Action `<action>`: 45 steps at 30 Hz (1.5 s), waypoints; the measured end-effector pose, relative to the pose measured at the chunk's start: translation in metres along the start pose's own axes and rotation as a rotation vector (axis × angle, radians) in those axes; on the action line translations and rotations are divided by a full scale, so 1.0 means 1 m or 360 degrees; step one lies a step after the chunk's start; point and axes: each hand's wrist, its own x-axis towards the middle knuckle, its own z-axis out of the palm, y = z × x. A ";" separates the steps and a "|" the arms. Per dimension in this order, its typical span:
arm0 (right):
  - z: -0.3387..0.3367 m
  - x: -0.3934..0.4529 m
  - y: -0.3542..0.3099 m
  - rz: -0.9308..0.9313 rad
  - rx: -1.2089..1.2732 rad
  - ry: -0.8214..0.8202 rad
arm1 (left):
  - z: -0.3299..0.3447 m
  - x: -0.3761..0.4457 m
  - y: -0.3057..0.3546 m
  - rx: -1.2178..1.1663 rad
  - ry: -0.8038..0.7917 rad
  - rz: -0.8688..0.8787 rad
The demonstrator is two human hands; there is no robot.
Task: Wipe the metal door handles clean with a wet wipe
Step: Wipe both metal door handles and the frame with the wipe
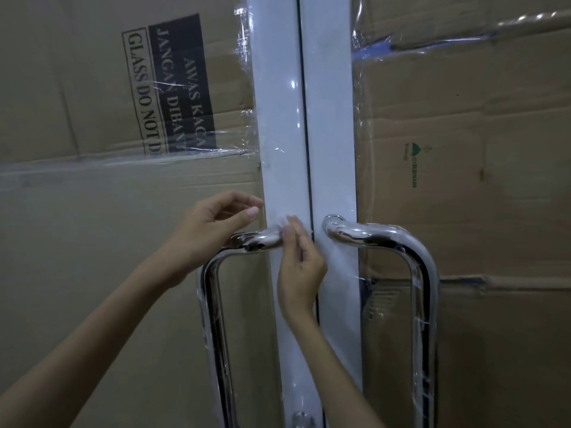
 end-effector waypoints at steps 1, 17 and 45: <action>-0.002 0.006 0.000 0.0012 -0.0030 -0.0019 | 0.000 0.000 0.001 0.0007 0.0001 0.0004; -0.028 0.051 -0.066 0.0234 -0.0877 -0.1139 | -0.033 -0.008 -0.006 -0.0029 0.0133 0.0035; -0.010 0.020 -0.031 0.1736 0.1921 -0.0217 | -0.031 -0.018 -0.015 -0.0102 0.0220 0.0011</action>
